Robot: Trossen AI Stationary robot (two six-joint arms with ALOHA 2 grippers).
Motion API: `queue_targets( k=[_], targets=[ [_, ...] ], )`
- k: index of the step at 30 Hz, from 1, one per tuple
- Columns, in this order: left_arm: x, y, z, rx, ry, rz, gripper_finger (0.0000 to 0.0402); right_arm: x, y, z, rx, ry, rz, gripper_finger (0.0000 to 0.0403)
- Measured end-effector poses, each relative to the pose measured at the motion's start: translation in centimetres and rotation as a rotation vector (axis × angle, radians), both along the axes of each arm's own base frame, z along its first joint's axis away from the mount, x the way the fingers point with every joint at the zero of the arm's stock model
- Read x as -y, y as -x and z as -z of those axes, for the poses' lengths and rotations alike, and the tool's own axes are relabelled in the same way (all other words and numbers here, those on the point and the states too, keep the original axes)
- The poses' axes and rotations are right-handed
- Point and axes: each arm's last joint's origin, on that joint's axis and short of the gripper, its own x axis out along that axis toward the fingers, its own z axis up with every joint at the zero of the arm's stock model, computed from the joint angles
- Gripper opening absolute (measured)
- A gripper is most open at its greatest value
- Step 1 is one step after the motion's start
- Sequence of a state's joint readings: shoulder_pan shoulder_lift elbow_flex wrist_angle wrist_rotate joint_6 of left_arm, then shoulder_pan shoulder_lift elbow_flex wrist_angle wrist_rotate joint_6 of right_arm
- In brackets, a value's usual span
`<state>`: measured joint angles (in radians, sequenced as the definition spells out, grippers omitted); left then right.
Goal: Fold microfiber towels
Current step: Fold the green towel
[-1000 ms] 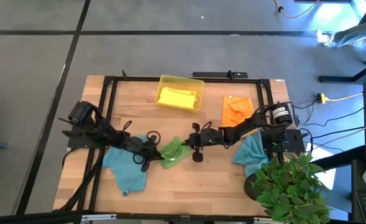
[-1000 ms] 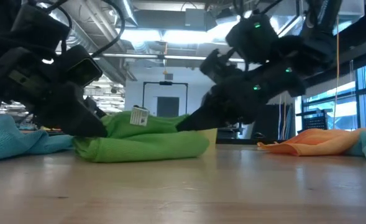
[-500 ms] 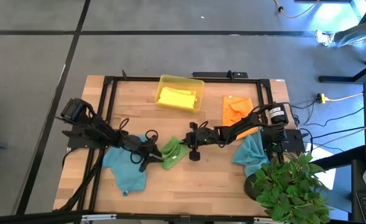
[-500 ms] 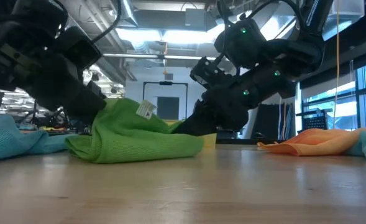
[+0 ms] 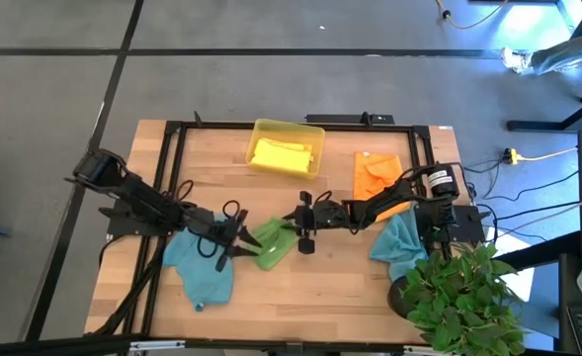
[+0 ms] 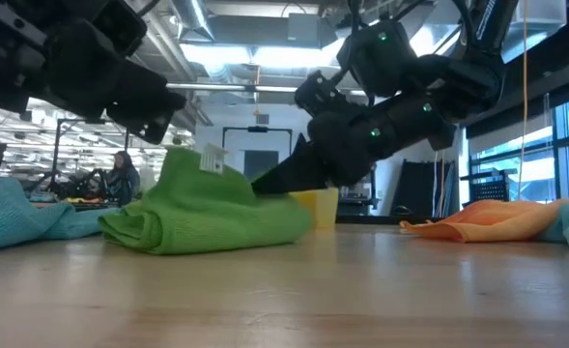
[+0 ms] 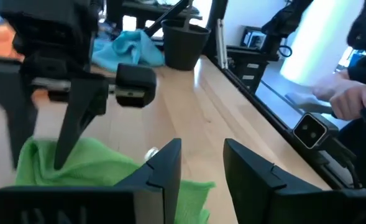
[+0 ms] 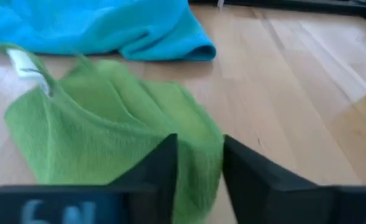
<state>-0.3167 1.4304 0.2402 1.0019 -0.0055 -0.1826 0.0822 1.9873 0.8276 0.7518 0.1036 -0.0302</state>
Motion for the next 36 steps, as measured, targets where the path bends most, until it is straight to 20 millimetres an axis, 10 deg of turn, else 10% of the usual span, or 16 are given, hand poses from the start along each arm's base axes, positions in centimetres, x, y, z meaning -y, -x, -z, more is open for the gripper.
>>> queue_targets(
  k=[12, 36],
  targets=[
    [0.1, 0.0, -0.1, 0.01, -0.018, 0.0, 0.011, -0.4, -1.1, -1.3, 0.062, 0.034, -0.074, 0.0257],
    [0.9, -2.4, 0.9, -0.115, -0.126, -0.122, 0.011, -1.2, 1.5, -0.9, 0.053, 0.104, -0.234, 0.0103]
  ],
)
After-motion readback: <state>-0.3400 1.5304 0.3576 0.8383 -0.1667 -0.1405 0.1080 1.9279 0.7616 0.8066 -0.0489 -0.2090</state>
